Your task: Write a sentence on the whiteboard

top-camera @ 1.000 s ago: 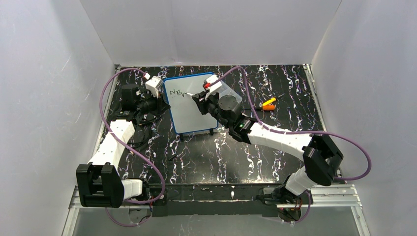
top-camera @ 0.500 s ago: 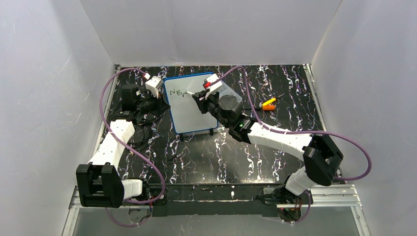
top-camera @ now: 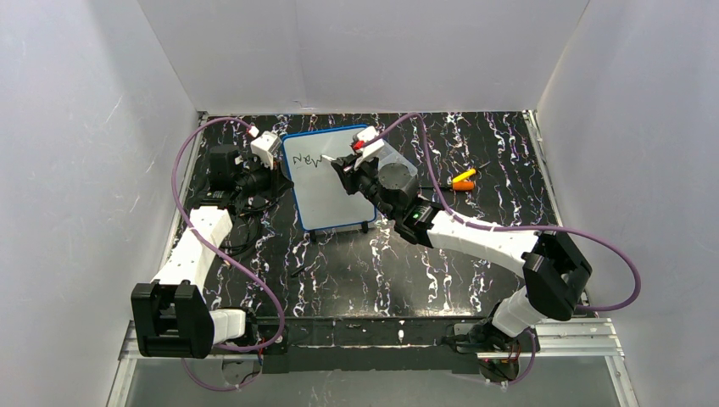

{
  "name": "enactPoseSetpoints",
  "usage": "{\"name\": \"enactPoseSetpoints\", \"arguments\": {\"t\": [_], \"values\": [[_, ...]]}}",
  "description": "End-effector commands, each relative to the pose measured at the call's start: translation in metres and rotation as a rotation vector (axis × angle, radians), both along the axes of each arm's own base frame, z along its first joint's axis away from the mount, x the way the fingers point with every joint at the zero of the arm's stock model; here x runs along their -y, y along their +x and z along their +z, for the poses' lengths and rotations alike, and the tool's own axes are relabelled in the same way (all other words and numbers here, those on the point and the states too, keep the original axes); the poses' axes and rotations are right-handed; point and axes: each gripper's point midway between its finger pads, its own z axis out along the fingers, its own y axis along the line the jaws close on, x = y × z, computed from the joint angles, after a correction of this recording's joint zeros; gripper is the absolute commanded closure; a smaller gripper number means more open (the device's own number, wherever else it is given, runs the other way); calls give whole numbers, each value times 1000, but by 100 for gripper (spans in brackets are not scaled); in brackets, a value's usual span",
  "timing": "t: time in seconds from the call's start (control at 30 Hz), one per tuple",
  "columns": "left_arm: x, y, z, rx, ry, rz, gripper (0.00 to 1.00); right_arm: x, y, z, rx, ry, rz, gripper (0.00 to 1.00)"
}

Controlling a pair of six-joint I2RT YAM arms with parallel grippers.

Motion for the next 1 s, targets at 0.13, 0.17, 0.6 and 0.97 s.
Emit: {"name": "enactPoseSetpoints", "arguments": {"t": [0.13, 0.17, 0.6, 0.97], "values": [[-1, -5, 7, 26, 3, -3, 100, 10, 3, 53, 83, 98, -34, 99], [-1, -4, 7, 27, 2, 1, 100, 9, 2, 54, 83, 97, -27, 99], [-3, -3, 10, 23, -4, 32, 100, 25, -31, 55, 23, 73, 74, 99], [-3, -3, 10, 19, -7, 27, 100, 55, -11, 47, -17, 136, 84, 99]]}}
